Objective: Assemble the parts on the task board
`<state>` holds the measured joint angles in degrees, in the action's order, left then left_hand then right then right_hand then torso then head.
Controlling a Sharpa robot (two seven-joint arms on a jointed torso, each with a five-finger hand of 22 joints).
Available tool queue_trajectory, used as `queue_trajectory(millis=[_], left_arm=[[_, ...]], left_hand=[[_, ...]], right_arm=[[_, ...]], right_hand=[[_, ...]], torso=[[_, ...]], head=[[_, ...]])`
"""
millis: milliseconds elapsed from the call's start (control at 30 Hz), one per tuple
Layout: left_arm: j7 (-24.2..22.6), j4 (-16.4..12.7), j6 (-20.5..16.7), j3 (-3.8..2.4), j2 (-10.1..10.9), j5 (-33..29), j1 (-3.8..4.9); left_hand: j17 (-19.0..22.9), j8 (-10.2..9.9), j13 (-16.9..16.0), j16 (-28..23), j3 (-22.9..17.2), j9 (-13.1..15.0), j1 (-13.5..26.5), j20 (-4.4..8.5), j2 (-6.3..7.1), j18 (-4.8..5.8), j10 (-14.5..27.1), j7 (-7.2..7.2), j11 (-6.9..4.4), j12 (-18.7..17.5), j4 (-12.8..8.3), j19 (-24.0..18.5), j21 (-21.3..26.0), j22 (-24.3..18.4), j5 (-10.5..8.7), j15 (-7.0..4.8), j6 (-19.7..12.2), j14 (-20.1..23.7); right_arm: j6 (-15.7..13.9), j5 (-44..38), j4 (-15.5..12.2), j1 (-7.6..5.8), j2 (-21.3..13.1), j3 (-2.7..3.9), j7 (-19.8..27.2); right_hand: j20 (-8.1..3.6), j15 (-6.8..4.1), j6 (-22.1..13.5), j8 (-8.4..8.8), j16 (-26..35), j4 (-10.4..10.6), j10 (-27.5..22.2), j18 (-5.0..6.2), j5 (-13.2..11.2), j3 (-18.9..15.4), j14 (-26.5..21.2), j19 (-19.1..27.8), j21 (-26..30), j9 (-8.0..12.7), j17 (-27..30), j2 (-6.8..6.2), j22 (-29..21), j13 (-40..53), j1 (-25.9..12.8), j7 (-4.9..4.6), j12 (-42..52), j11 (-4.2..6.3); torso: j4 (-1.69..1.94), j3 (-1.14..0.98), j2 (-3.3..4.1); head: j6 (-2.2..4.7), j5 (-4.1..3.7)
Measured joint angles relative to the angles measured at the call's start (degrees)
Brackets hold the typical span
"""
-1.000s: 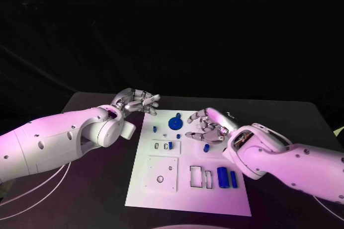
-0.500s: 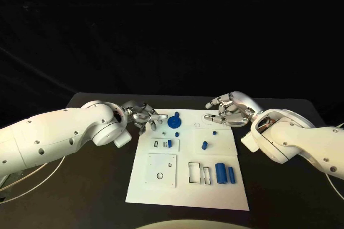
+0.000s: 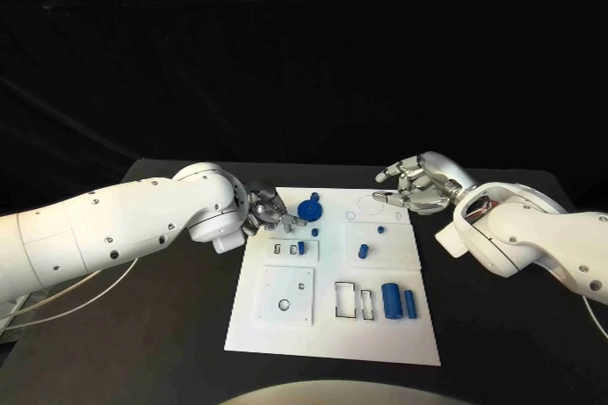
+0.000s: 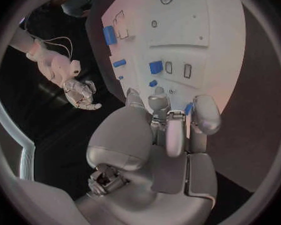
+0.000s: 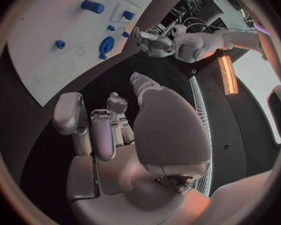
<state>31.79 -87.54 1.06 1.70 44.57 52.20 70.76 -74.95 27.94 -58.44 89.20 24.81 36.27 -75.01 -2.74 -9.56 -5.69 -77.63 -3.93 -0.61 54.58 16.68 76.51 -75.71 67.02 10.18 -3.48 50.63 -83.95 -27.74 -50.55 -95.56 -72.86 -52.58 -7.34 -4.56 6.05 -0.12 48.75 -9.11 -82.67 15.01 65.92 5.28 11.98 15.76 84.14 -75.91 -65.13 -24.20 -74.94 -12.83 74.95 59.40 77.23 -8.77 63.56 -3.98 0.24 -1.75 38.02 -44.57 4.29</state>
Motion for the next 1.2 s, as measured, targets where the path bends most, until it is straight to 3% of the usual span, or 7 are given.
queue_trajectory(millis=[100,200,300,433,533,600,1200], left_arm=[[1.0,0.3,0.8,0.26,-0.7,0.6,0.21],[1.8,0.6,1.8,0.58,-1.5,1.2,0.33],[2.6,0.9,2.7,0.83,-2.3,1.5,0.42],[3.4,1.7,3.9,1.15,-3.0,1.8,0.46],[3.9,2.4,4.6,1.37,-3.6,2.0,0.48],[4.2,2.7,5.0,1.5,-3.9,2.1,0.49],[5.0,4.4,7.1,1.88,-5.9,2.7,0.49]], left_hand=[[0.0,0.3,-1.8,0.4,0.0,0.2,0.0,0.14,0.0,0.0,-0.6,0.0,-0.01,2.0,0.0,0.6,-0.9,1.4,0.0,0.0,0.0,0.0],[0.0,1.4,-4.6,0.6,0.0,1.1,0.0,0.28,0.0,0.9,-1.4,0.27,-0.15,5.2,0.0,0.9,-1.6,2.6,0.53,0.0,0.3,0.0],[0.0,4.0,-8.2,0.6,0.0,4.0,0.5,0.47,-0.45,0.89,-2.1,0.78,-0.78,9.3,0.0,1.5,-2.3,4.1,0.7,-0.51,0.8,-0.1],[0.0,4.9,-10.8,0.6,0.0,5.7,0.7,0.67,-0.68,0.89,-3.0,1.1,-0.72,12.2,0.0,1.9,-2.8,5.2,0.7,-0.51,0.5,-0.1],[0.0,5.1,-11.6,0.6,0.0,6.4,0.7,0.59,-0.69,0.89,-3.2,0.88,-0.71,13.4,0.0,2.7,-3.8,6.4,0.7,-0.51,-0.4,-0.1],[0.0,5.1,-12.0,0.6,0.0,6.9,1.0,0.59,-0.98,1.79,-3.4,0.93,-0.51,14.2,0.0,3.7,-4.7,7.7,0.7,-0.51,-1.2,-0.1],[0.0,5.1,-12.1,0.6,0.0,7.5,0.6,0.47,-1.32,1.78,-3.8,0.83,-0.52,15.4,0.0,4.0,-5.3,7.9,1.04,-0.5,-1.4,-0.1]], right_arm=[[0.0,0.0,0.2,0.0,0.1,-0.02,-0.1],[0.1,0.0,0.3,-0.01,0.2,-0.02,-0.3],[0.1,0.0,0.5,-0.02,0.3,-0.03,-0.4],[0.2,0.0,0.6,-0.02,0.4,-0.05,-0.6],[0.2,0.0,0.7,-0.02,0.4,-0.05,-0.7],[0.2,0.0,0.8,-0.02,0.4,-0.06,-0.8],[0.4,0.0,1.1,-0.02,0.5,-0.08,-1.1]], right_hand=[[0.0,0.0,0.0,0.0,0.0,0.0,0.0,0.0,0.0,0.0,0.0,0.0,0.0,0.0,0.0,0.0,0.0,0.1,0.0,0.0,0.4,0.0],[0.0,0.0,0.0,-0.31,0.0,0.0,0.2,0.0,0.3,0.0,0.0,0.0,0.0,0.0,0.0,0.0,0.0,0.2,0.0,0.0,0.4,0.2],[0.0,0.0,0.0,-0.31,0.0,0.1,0.2,0.0,0.3,-0.1,0.0,0.0,0.0,0.0,0.0,0.0,0.0,0.2,0.0,0.0,0.4,0.2],[0.0,0.0,0.0,-0.32,0.0,0.2,0.4,0.0,0.4,-0.2,0.0,0.0,0.0,-0.1,0.0,0.0,0.0,0.1,0.0,0.0,0.4,0.05],[0.0,0.0,0.0,-0.63,0.0,0.2,0.4,-0.01,0.7,-0.2,0.0,0.0,0.0,-0.1,0.0,0.0,0.0,0.1,0.0,0.0,0.4,0.05],[0.0,0.0,0.0,-0.63,0.0,0.2,0.4,0.0,0.9,-0.2,0.0,0.0,0.0,-0.1,0.0,0.0,0.0,0.1,0.0,0.0,0.4,0.05],[0.0,0.01,0.0,-0.86,0.0,0.2,0.6,-0.01,1.3,-0.2,0.0,0.0,0.0,-0.2,0.0,0.0,0.0,0.2,0.0,0.0,0.7,0.25]], torso=[[0.0,-0.01,0.03],[-0.01,-0.01,0.03],[0.0,0.0,0.04],[0.0,0.02,0.04],[0.0,0.04,0.04],[-0.03,0.05,0.05],[0.02,0.1,0.17]], head=[[-0.22,0.12],[-0.45,0.24],[-0.61,0.32],[-0.76,0.4],[-0.87,0.42],[-0.95,0.44],[-1.4,0.39]])
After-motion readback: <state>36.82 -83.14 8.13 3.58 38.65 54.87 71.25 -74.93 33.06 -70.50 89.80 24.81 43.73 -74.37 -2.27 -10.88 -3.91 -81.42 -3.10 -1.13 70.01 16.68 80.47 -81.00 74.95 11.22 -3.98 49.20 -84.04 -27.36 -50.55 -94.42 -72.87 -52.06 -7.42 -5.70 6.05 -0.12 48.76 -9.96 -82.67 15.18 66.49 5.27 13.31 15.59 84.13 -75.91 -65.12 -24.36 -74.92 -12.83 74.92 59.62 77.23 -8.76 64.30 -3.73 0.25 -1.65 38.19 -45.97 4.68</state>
